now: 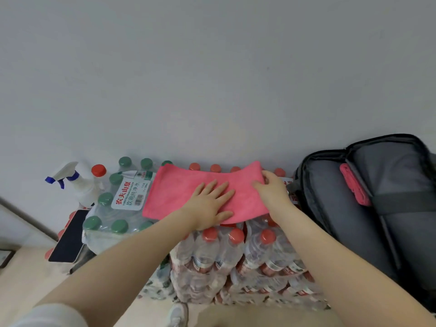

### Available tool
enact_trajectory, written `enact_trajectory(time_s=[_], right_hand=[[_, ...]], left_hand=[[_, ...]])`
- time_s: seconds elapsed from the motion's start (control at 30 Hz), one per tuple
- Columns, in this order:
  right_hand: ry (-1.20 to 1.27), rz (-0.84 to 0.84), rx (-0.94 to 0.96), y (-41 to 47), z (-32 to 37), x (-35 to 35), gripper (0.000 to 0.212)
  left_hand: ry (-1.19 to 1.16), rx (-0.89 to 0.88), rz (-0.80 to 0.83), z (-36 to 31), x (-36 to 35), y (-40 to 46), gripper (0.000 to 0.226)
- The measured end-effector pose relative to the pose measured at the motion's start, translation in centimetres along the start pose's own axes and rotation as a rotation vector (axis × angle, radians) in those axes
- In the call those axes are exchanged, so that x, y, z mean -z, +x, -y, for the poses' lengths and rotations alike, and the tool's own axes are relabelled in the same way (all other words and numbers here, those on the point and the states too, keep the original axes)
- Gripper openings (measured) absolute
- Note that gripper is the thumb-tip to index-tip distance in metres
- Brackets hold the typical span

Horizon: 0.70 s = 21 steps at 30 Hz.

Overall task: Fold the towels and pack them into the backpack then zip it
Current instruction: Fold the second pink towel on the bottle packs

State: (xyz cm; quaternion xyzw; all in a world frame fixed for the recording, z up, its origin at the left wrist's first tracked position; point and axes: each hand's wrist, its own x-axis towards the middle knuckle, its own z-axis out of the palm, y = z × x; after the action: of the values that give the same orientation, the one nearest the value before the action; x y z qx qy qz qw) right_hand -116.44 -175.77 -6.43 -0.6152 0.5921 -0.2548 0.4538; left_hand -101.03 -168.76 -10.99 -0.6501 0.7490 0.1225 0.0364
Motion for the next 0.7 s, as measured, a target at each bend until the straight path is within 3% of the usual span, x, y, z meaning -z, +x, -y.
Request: enact_trajectory(time_s=[0.1,0.2,0.27,0.37,0.6,0.7], right_hand=[[-0.275,-0.006,0.176,-0.4,0.9,0.4,0.018],[-0.525,0.061,0.317,-1.2,2.4,-1.2,0.01],[-0.684,0.112,0.367,-1.7,2.8,-3.2,0.016],[-0.695,0.101,0.352,-2.2,3.1,-6.1,0.021],[-0.692,0.096,0.289,-2.2,3.4,-10.4,0.042],[-0.687,0.061,0.282,-2.2,3.4,-10.9,0.039]], left_hand=[[-0.077,-0.013,0.0,-0.8,0.2,0.5,0.062],[-0.233,-0.006,-0.14,0.7,0.9,-0.5,0.079],[-0.309,0.073,-0.226,2.6,1.2,-1.8,0.072],[-0.303,0.227,-0.226,6.3,1.0,-3.6,0.047],[-0.172,0.341,-0.148,12.1,1.2,-4.1,0.059],[-0.165,0.377,-0.122,12.6,1.5,-3.0,0.059]])
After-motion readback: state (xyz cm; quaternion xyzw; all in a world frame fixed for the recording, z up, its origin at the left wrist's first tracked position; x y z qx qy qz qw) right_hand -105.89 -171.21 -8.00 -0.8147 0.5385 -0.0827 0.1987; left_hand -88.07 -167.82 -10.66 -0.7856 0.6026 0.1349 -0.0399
